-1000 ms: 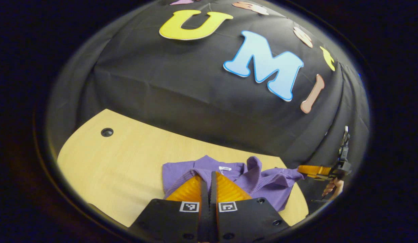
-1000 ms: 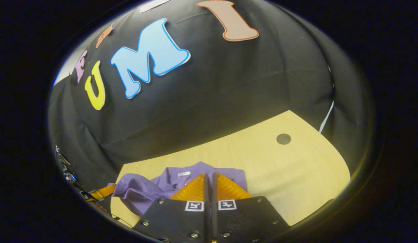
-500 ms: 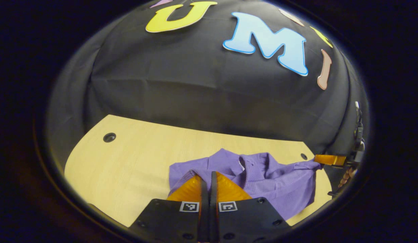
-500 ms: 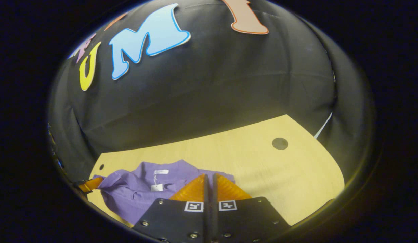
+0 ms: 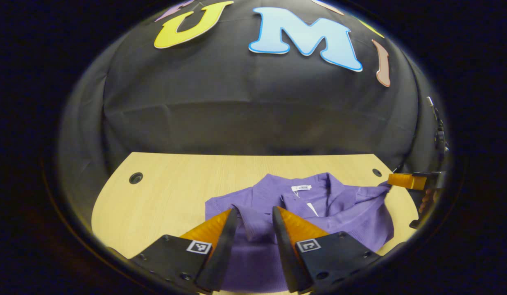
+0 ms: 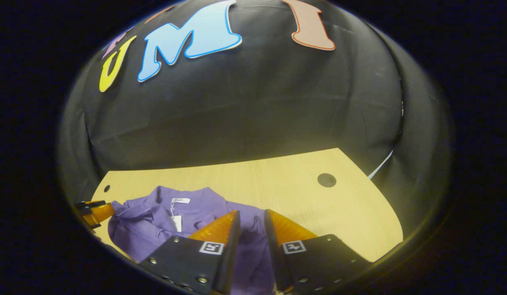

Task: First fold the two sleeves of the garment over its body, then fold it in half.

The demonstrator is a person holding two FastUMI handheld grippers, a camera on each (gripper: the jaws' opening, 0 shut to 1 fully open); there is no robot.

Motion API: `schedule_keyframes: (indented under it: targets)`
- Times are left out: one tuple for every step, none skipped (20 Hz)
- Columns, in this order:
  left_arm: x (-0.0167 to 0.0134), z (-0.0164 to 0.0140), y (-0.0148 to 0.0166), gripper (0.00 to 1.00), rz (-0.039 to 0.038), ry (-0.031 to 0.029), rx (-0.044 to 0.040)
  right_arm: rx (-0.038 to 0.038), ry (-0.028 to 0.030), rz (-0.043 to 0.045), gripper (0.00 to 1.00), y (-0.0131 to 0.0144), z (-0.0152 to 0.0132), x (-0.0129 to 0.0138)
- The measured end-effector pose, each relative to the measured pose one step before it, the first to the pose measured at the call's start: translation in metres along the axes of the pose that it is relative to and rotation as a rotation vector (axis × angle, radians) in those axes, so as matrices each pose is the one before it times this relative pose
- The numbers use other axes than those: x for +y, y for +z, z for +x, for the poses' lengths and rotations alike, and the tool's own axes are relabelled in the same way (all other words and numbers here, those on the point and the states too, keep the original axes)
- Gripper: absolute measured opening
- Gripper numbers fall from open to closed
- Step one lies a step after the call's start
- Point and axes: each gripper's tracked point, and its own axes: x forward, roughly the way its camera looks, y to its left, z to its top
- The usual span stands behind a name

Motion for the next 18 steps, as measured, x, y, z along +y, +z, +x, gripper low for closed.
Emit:
schedule_keyframes:
  targets:
    - [-0.00245,-0.00532,0.00081,0.69,-0.00053,-0.00723,0.00588,-0.00137,-0.00365,-0.00487,0.47,0.00154,-0.00417,-0.00171]
    - [-0.00210,-0.00679,-0.00073,0.78,0.00140,-0.00681,0.01150,-0.00804,-0.00243,-0.00787,0.66,0.00182,-0.00480,-0.00095]
    - [-0.00138,-0.00874,-0.00056,0.84,0.00044,0.00055,0.01480,-0.01026,-0.00400,-0.01384,0.74,0.00313,-0.00759,-0.00108]
    - [-0.00062,-0.00930,-0.00028,0.84,0.00280,-0.00124,0.00553,-0.01273,-0.00031,-0.01474,0.81,0.00386,-0.00816,-0.00014]
    - [-0.00152,-0.00865,0.00475,0.84,0.00284,-0.00450,-0.00859,-0.01591,0.00751,-0.01556,0.81,0.00457,-0.00945,0.00302]
    - [-0.00281,-0.01218,0.00319,0.86,0.00346,-0.00689,-0.00879,-0.01966,0.00482,-0.02295,0.81,0.00552,-0.01037,0.00284]
    - [-0.00102,-0.01293,0.00358,0.85,0.00588,0.00567,-0.01732,-0.02588,0.00672,-0.02791,0.81,0.00564,-0.01197,0.00298]
    - [0.00022,-0.01413,0.00764,0.89,0.01096,0.00839,-0.03010,-0.03158,0.00233,-0.03178,0.81,0.00800,-0.01349,0.00392]
    - [0.00053,-0.01543,0.01161,0.90,0.01250,0.01162,-0.03969,-0.03077,0.00457,-0.02325,0.81,0.00740,-0.01179,0.00216]
    - [0.00088,-0.01657,0.01267,0.92,0.00943,0.01300,-0.04481,-0.03966,0.00382,-0.02277,0.81,0.01181,-0.01545,0.00291]
    - [-0.00124,-0.01671,0.01399,0.91,0.00630,0.00985,-0.04673,-0.03435,0.00404,-0.01611,0.81,0.01101,-0.01377,0.00533]
    - [-0.00104,-0.01736,0.01487,0.92,0.00210,0.01128,-0.05186,-0.03910,0.00382,-0.01452,0.81,0.00945,-0.01486,0.00384]
    - [-0.00183,-0.01684,0.01935,0.91,0.00160,0.01143,-0.05289,-0.04164,0.00483,-0.01107,0.81,0.00878,-0.01608,0.00327]
    - [-0.00177,-0.01552,0.01605,0.92,0.00262,0.00988,-0.05272,-0.03905,0.00214,-0.00924,0.80,0.01193,-0.01515,0.00242]
    - [-0.00298,-0.01501,0.01621,0.92,0.00338,0.00858,-0.05106,-0.03000,0.00122,-0.00449,0.81,0.00850,-0.01325,0.00157]
    - [-0.00322,-0.01469,0.01587,0.92,-0.00179,0.00404,-0.04937,-0.02250,0.00313,-0.00148,0.81,0.00736,-0.01053,0.00098]
    - [-0.00388,-0.01245,0.01063,0.92,-0.00320,0.00237,-0.03306,-0.01662,0.00317,0.00072,0.81,0.00647,-0.01209,0.00131]
    - [-0.00352,-0.01045,0.00821,0.92,-0.00148,0.00100,-0.02459,-0.01813,0.00773,0.00164,0.80,0.00579,-0.01050,0.00230]
